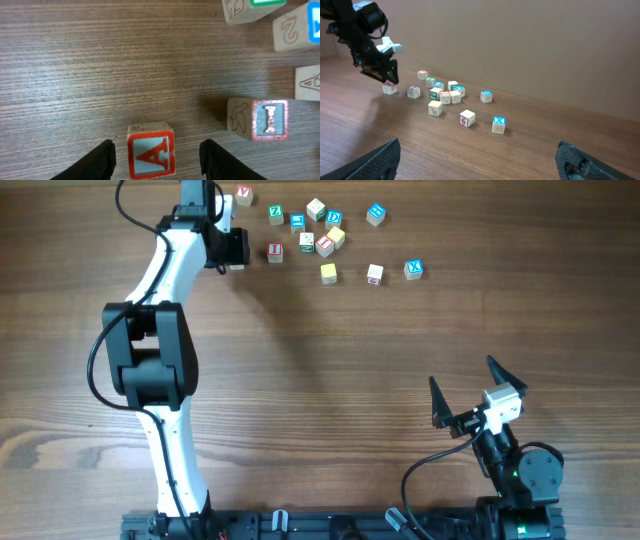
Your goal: Form a circle
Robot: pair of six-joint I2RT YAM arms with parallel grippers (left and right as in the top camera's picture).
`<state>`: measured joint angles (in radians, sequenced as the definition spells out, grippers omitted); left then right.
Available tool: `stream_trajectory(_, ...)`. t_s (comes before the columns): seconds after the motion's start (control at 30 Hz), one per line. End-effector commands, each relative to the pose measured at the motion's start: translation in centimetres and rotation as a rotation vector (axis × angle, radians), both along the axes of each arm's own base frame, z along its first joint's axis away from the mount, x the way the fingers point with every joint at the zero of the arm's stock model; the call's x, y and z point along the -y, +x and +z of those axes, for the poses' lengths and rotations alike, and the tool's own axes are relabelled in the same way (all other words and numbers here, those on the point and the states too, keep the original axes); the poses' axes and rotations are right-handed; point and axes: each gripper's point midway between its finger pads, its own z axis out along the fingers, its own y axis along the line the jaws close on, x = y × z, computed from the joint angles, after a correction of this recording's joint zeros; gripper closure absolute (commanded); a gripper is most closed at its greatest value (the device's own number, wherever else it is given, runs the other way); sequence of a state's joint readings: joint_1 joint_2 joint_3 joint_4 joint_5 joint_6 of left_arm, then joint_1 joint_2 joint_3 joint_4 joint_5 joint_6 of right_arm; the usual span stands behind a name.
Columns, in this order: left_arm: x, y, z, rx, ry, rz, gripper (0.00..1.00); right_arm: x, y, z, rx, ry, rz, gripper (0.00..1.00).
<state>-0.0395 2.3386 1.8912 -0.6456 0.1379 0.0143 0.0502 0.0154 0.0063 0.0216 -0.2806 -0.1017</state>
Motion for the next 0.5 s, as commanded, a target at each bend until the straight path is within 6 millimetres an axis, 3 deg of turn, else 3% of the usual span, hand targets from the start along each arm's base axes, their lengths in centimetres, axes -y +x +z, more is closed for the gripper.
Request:
stream_trajectory(0.0, 0.18, -0.73, -1.99, -0.034, 0.012, -0.006, 0.4, 0.04, -0.05, 0.16, 0.009, -0.003, 0.0, 0.0)
stream_trajectory(0.3, 0.18, -0.72, -2.2, -0.031, 0.011, -0.006, 0.4, 0.04, -0.05, 0.16, 0.009, -0.003, 0.0, 0.0)
stream_trajectory(0.47, 0.33, -0.82, -2.26, -0.035, 0.011, -0.009, 0.46, 0.04, -0.05, 0.16, 0.009, -0.003, 0.0, 0.0)
